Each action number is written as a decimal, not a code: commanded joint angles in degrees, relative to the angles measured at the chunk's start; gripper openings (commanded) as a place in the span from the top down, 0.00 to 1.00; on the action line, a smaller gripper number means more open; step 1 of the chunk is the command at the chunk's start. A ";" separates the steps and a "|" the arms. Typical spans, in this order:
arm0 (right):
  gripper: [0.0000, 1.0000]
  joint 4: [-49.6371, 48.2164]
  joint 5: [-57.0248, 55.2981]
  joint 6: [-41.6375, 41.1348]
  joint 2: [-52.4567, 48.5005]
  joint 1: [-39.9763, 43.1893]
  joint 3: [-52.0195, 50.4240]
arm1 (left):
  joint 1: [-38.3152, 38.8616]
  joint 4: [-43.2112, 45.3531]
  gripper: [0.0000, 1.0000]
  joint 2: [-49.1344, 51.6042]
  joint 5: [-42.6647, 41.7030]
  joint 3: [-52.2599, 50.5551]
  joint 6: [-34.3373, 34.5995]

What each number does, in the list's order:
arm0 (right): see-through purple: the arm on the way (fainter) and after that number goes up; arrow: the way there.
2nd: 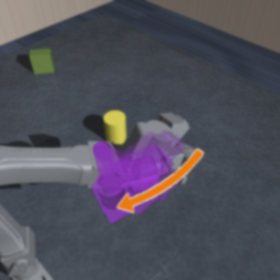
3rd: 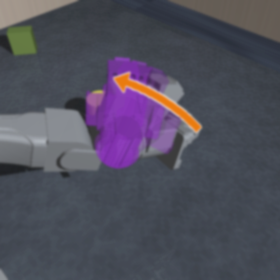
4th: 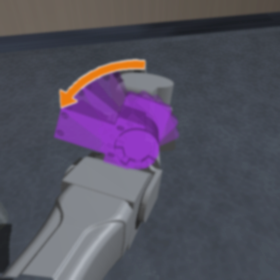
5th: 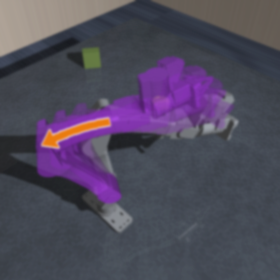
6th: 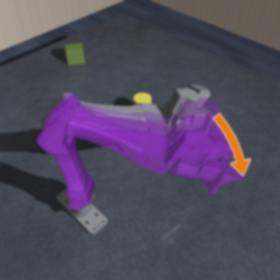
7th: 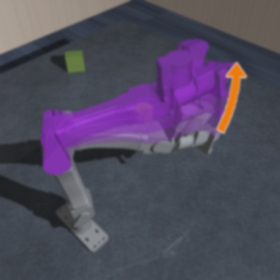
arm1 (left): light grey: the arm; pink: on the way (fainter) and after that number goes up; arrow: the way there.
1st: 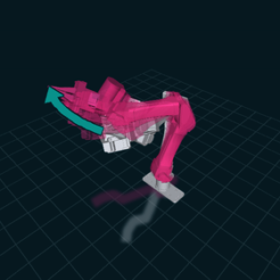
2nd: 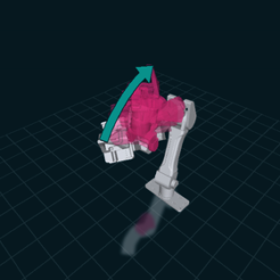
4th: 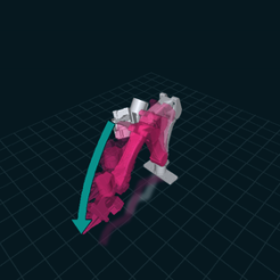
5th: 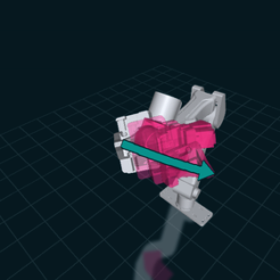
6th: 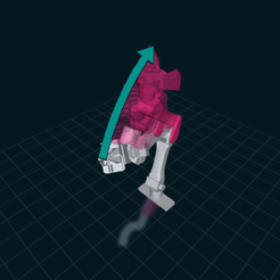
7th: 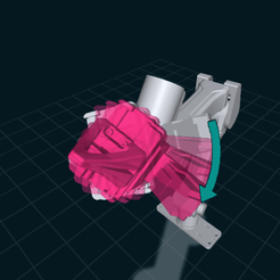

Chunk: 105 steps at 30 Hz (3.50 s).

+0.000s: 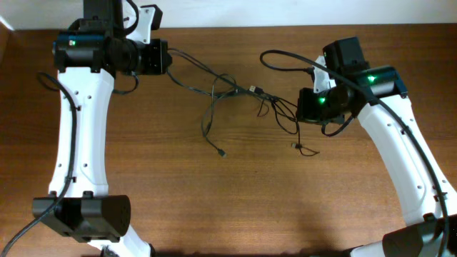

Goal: Untangle cables

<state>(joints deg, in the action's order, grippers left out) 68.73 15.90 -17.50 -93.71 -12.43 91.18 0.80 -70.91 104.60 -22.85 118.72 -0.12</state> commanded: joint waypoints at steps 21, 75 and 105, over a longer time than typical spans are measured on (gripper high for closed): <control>0.14 2.29 7.69 3.54 3.10 14.10 2.58 | 22.40 8.33 0.25 6.23 -1.70 -17.62 -5.75; 0.08 2.43 26.05 14.27 0.96 18.71 2.01 | 32.79 -18.58 1.00 16.24 0.46 37.79 -7.15; 0.96 -12.11 -1.20 -6.36 -21.00 9.88 -5.38 | -1.03 13.00 1.00 2.93 11.78 45.62 11.06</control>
<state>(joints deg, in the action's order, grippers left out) 55.09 26.61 -24.45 -111.28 -4.19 89.80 3.38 -62.76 115.37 -27.77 162.17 10.35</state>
